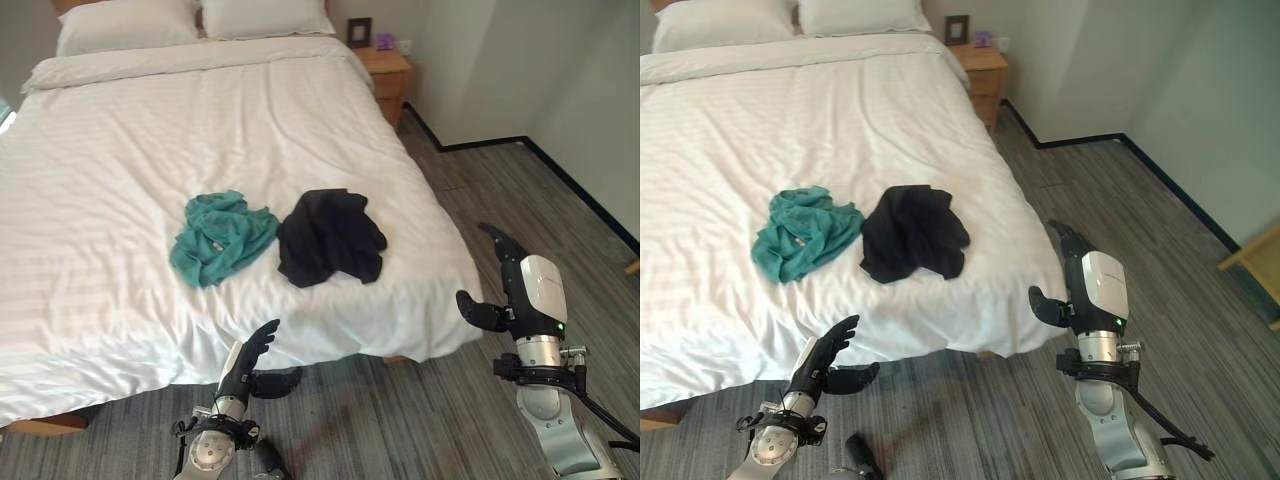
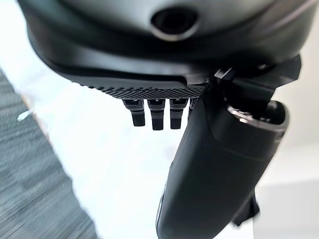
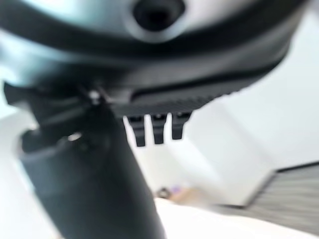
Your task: Pick up bed clothes into laundry basket.
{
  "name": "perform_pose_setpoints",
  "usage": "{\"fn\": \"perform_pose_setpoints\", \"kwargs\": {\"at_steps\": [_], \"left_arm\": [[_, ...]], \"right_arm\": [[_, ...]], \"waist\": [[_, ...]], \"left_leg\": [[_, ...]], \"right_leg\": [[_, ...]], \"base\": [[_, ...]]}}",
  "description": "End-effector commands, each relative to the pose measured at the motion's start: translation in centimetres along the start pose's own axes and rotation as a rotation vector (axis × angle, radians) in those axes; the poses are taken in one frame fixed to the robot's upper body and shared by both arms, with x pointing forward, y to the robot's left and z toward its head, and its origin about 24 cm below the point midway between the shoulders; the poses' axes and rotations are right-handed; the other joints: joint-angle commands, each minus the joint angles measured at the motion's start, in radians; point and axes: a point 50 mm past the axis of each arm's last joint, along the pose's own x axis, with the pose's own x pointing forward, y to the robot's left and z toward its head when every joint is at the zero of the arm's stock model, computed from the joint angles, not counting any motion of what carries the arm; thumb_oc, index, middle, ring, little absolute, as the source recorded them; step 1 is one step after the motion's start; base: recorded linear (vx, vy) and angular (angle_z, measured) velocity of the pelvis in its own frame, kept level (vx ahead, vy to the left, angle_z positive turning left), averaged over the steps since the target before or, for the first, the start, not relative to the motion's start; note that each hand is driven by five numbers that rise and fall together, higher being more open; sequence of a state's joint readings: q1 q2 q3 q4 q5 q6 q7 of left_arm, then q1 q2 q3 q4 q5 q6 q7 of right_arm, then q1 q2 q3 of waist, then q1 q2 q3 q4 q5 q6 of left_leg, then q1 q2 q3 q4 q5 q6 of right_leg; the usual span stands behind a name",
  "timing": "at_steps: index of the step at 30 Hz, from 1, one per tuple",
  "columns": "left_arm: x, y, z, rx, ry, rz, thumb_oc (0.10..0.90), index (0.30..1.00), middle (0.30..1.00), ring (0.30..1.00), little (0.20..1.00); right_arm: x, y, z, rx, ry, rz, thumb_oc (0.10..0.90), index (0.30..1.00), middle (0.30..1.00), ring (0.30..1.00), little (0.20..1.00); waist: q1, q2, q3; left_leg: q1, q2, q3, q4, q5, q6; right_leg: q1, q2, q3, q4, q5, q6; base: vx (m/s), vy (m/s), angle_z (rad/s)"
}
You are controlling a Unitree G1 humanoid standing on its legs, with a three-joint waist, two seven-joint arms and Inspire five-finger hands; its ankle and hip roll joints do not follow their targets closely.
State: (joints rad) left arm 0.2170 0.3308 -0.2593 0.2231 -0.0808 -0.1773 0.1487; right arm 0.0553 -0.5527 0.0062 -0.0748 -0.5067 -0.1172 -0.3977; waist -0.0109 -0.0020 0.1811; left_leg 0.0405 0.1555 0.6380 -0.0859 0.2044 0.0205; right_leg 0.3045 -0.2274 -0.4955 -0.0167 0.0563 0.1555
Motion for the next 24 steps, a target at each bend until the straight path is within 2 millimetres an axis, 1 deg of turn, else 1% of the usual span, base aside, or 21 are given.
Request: {"fn": "perform_pose_setpoints", "kwargs": {"at_steps": [1,2,4,5,6,7,8,9,10,11,12,13,14,15,17,19,20,21,22,23,24], "left_arm": [[1.1,-0.8,3.8,-0.083,-0.192,-0.011,0.800,0.900,0.900,0.900,0.900],[1.3,-0.8,3.5,-0.088,-0.172,-0.019,0.800,0.900,0.900,0.900,0.900],[1.6,-0.6,3.8,-0.084,-0.184,-0.016,0.800,0.900,0.900,0.900,0.900],[1.7,-0.5,3.8,-0.081,-0.183,-0.016,0.800,0.900,0.900,0.900,0.900],[1.8,-0.4,3.7,-0.081,-0.177,-0.019,0.800,0.900,0.900,0.900,0.900],[1.9,-0.5,3.5,-0.082,-0.170,-0.027,0.800,0.900,0.900,0.900,0.900],[1.9,-1.0,3.3,-0.087,-0.158,-0.052,0.800,0.900,0.900,0.900,0.900],[2.0,-0.9,3.1,-0.083,-0.143,-0.051,0.800,0.900,0.900,0.900,0.900],[2.0,-0.8,3.1,-0.084,-0.144,-0.050,0.800,0.900,0.900,0.900,0.900],[1.9,-0.7,3.0,-0.104,-0.146,-0.051,0.800,0.900,0.900,0.900,0.900],[1.8,-0.4,2.8,-0.109,-0.135,-0.045,0.800,0.900,0.900,0.900,0.900],[1.4,-0.6,2.1,-0.128,-0.107,-0.045,0.800,0.900,0.900,0.900,0.900],[1.2,-0.4,1.8,-0.141,-0.093,-0.039,0.800,0.900,0.900,0.900,0.900],[1.2,-0.4,1.8,-0.142,-0.093,-0.038,0.800,0.900,0.900,0.900,0.900],[0.4,-0.5,0.4,-0.173,-0.039,-0.043,0.800,0.900,0.900,0.900,0.900],[0.1,-0.4,-0.3,-0.178,-0.008,-0.046,0.800,0.900,0.900,0.900,0.900],[0.1,-0.4,-0.3,-0.180,-0.009,-0.045,0.800,0.900,0.900,0.900,0.900],[-0.1,-0.3,-0.6,-0.184,0.008,-0.041,0.800,0.900,0.900,0.900,0.900],[0.0,-0.3,-0.6,-0.186,0.007,-0.039,0.800,0.900,0.900,0.900,0.900],[-0.1,-0.2,-1.1,-0.194,0.027,-0.025,0.800,0.900,0.900,0.900,0.900],[-0.1,-0.2,-1.3,-0.197,0.037,-0.017,0.800,0.900,0.900,0.900,0.900]], "right_arm": [[5.8,-5.9,3.5,-0.038,-0.228,-0.344,0.800,0.900,0.900,0.900,0.900],[6.9,-6.0,4.1,-0.032,-0.244,-0.342,0.800,0.900,0.900,0.900,0.900],[7.8,-5.9,4.6,-0.030,-0.261,-0.325,0.800,0.900,0.900,0.900,0.900],[8.2,-5.8,4.9,-0.029,-0.274,-0.305,0.800,0.900,0.900,0.900,0.900],[8.5,-5.4,5.1,-0.038,-0.283,-0.265,0.800,0.900,0.900,0.900,0.900],[8.8,-5.1,5.1,-0.054,-0.289,-0.236,0.800,0.900,0.900,0.900,0.900],[8.8,-4.5,4.4,-0.087,-0.267,-0.165,0.800,0.900,0.900,0.900,0.900],[9.0,-4.1,3.8,-0.117,-0.253,-0.123,0.800,0.900,0.900,0.900,0.900],[9.0,-4.0,3.8,-0.116,-0.255,-0.123,0.800,0.900,0.900,0.900,0.900],[9.4,-3.7,3.2,-0.123,-0.218,-0.092,0.800,0.900,0.900,0.900,0.900],[10.0,-3.5,3.8,-0.132,-0.238,-0.076,0.800,0.900,0.900,0.900,0.900],[10.6,-2.2,3.9,-0.098,-0.214,-0.026,0.800,0.900,0.900,0.900,0.900],[10.8,-1.8,4.0,-0.100,-0.212,-0.003,0.800,0.900,0.900,0.900,0.900],[10.9,-1.7,4.0,-0.099,-0.214,-0.002,0.800,0.900,0.900,0.900,0.900],[11.2,0.3,3.4,-0.076,-0.160,0.084,0.800,0.900,0.900,0.900,0.900],[11.6,1.4,3.3,-0.102,-0.154,0.135,0.800,0.900,0.900,0.900,0.900],[11.6,1.4,3.3,-0.102,-0.156,0.135,0.800,0.900,0.900,0.900,0.900],[12.0,2.1,3.7,-0.128,-0.170,0.167,0.800,0.900,0.900,0.900,0.900],[12.1,2.2,3.8,-0.129,-0.173,0.167,0.800,0.900,0.900,0.900,0.900],[12.5,2.7,4.6,-0.132,-0.190,0.179,0.800,0.900,0.900,0.900,0.900],[12.7,3.1,4.9,-0.136,-0.194,0.187,0.800,0.900,0.900,0.900,0.900]], "waist": [[0.035,0.026,-0.027],[0.046,0.025,-0.016],[0.037,0.024,0.004],[0.039,0.024,0.005],[0.043,0.016,0.007],[0.041,0.008,0.010],[0.027,-0.015,0.012],[0.022,-0.032,0.013],[0.019,-0.032,0.012],[0.026,-0.036,0.005],[0.039,-0.042,0.006],[0.069,-0.046,-0.007],[0.080,-0.046,-0.018],[0.076,-0.047,-0.019],[0.115,-0.041,-0.038],[0.141,-0.038,-0.039],[0.140,-0.038,-0.039],[0.166,-0.032,-0.035],[0.164,-0.031,-0.036],[0.183,-0.025,-0.029],[0.192,-0.021,-0.024]], "left_leg": [[0.095,0.082,0.044,-0.001,-0.173,-0.126],[0.106,0.082,0.027,-0.001,-0.196,-0.112],[0.114,0.074,0.003,-0.001,-0.215,-0.100],[0.106,0.077,-0.006,-0.001,-0.217,-0.100],[0.104,0.073,-0.019,-0.001,-0.225,-0.102],[0.100,0.068,-0.040,-0.001,-0.231,-0.106],[0.097,0.037,-0.096,-0.001,-0.264,-0.110],[0.088,0.024,-0.127,-0.001,-0.290,-0.114],[0.084,0.025,-0.128,-0.001,-0.286,-0.114],[0.080,0.022,-0.138,-0.001,-0.276,-0.120],[0.087,0.019,-0.134,-0.001,-0.270,-0.123],[0.082,0.024,-0.135,-0.001,-0.255,-0.131],[0.077,0.025,-0.137,-0.001,-0.251,-0.133],[0.077,0.025,-0.138,-0.001,-0.250,-0.133],[0.060,0.032,-0.161,-0.001,-0.227,-0.143],[0.048,0.042,-0.171,-0.001,-0.213,-0.150],[0.048,0.042,-0.171,-0.001,-0.213,-0.151],[0.036,0.054,-0.175,-0.001,-0.197,-0.161],[0.034,0.056,-0.175,-0.001,-0.196,-0.162],[0.019,0.069,-0.179,-0.001,-0.184,-0.176],[0.010,0.076,-0.182,-0.001,-0.179,-0.182]], "right_leg": [[-0.045,0.082,-0.030,0.110,-0.193,-0.018],[-0.102,0.046,-0.035,0.275,-0.194,0.010],[-0.206,-0.001,-0.002,0.430,-0.163,0.030],[-0.231,-0.008,0.010,0.428,-0.160,0.022],[-0.239,-0.020,0.016,0.388,-0.178,0.011],[-0.253,-0.012,0.037,0.327,-0.183,-0.002],[-0.283,0.035,0.133,0.203,-0.185,-0.014],[-0.300,0.059,0.186,0.107,-0.171,-0.017],[-0.300,0.061,0.185,0.098,-0.164,-0.018],[-0.279,0.057,0.167,0.060,-0.149,-0.016],[-0.256,0.045,0.135,0.026,-0.124,-0.011],[-0.228,0.051,0.106,-0.010,-0.104,-0.016],[-0.209,0.053,0.087,-0.038,-0.094,-0.016],[-0.206,0.054,0.084,-0.045,-0.091,-0.016],[-0.169,0.064,0.053,-0.071,-0.094,-0.016],[-0.161,0.065,0.033,-0.071,-0.098,-0.015],[-0.162,0.065,0.033,-0.071,-0.098,-0.015],[-0.166,0.069,0.020,-0.071,-0.103,-0.013],[-0.169,0.070,0.021,-0.071,-0.103,-0.014],[-0.180,0.072,0.015,-0.071,-0.107,-0.012],[-0.185,0.071,0.009,-0.071,-0.107,-0.010]], "base": [[0.12,0.111,-0.03],[0.10,0.095,0.06],[0.11,0.076,0.34],[0.08,-0.021,0.55],[0.06,-0.095,0.52],[0.14,-0.151,0.36],[0.18,-0.155,0.26],[0.16,-0.112,0.76],[0.08,-0.070,1.04],[0.02,-0.067,1.32],[0.06,-0.122,1.11],[0.09,-0.114,0.66],[0.08,-0.080,0.32],[0.07,-0.046,0.09],[0.11,-0.060,0.26],[0.06,-0.047,0.14],[0.02,-0.038,0.07],[0.01,-0.025,0.10],[-0.01,-0.036,0.10],[-0.04,-0.025,0.18],[-0.07,-0.030,0.10]]}}
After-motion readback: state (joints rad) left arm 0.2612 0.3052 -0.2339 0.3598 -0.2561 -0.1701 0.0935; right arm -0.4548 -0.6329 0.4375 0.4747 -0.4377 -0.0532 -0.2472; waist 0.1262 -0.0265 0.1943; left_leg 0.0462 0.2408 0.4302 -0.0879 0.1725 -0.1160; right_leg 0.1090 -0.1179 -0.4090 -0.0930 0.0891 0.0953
